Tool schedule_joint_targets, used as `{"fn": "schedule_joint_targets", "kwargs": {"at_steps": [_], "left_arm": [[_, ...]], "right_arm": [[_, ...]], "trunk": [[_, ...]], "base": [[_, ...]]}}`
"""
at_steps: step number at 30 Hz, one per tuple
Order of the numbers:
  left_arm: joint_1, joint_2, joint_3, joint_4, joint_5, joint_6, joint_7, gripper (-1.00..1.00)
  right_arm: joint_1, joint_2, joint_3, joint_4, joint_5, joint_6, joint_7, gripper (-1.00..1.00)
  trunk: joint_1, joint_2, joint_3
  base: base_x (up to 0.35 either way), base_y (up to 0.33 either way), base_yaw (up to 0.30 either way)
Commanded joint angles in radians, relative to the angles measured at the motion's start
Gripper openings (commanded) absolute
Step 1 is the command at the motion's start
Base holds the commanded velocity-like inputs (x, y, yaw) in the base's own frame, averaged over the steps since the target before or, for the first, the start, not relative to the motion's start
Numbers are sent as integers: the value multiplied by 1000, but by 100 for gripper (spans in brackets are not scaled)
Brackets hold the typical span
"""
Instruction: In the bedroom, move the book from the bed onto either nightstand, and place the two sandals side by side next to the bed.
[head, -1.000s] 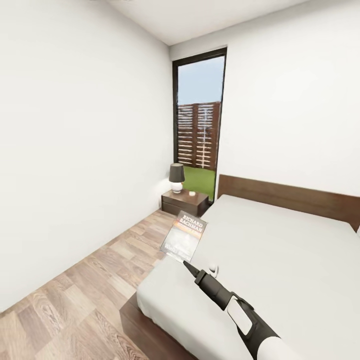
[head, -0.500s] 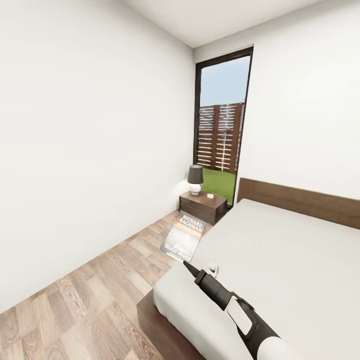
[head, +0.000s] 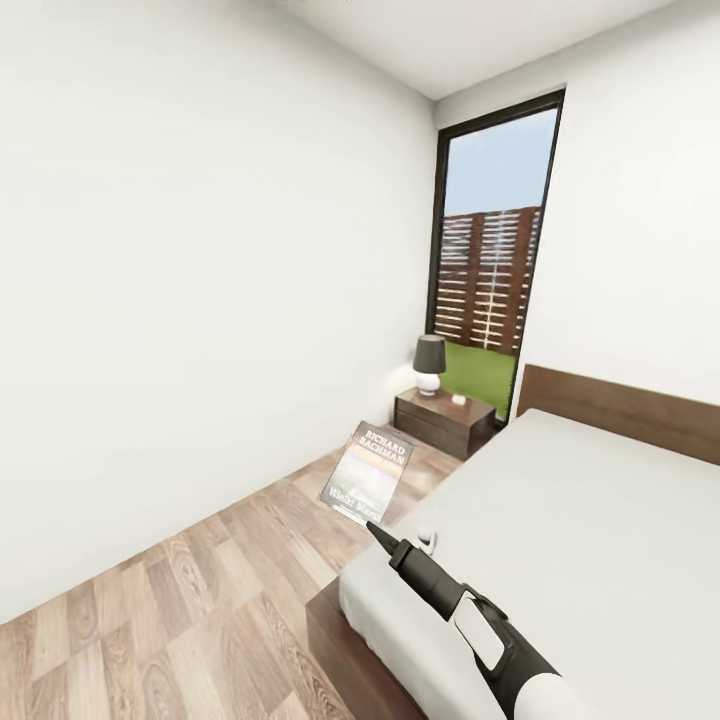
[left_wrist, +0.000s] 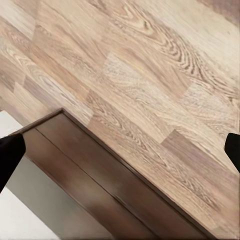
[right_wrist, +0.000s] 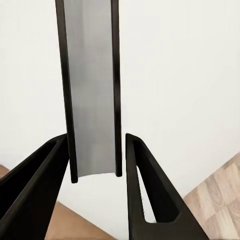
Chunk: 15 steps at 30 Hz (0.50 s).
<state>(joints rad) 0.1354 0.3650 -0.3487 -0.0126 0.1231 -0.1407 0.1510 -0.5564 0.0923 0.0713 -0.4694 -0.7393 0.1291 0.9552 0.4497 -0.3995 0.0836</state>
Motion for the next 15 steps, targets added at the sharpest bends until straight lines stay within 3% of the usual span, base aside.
{"fn": "schedule_joint_targets", "kwargs": {"at_steps": [1,7,15], "left_arm": [[1,0,-9,-1,10,-2,2,100],[1,0,-9,-1,10,-2,2,100],[1,0,-9,-1,10,-2,2,100]], "right_arm": [[0,0,2,0,-12,10,1,-100],[0,0,2,1,-12,10,1,-100],[0,1,4,1,-11,10,2,-100]], "trunk": [[0,0,1],[0,0,4],[0,0,6]], "base": [[0,0,272],[0,0,225],[0,0,76]]}}
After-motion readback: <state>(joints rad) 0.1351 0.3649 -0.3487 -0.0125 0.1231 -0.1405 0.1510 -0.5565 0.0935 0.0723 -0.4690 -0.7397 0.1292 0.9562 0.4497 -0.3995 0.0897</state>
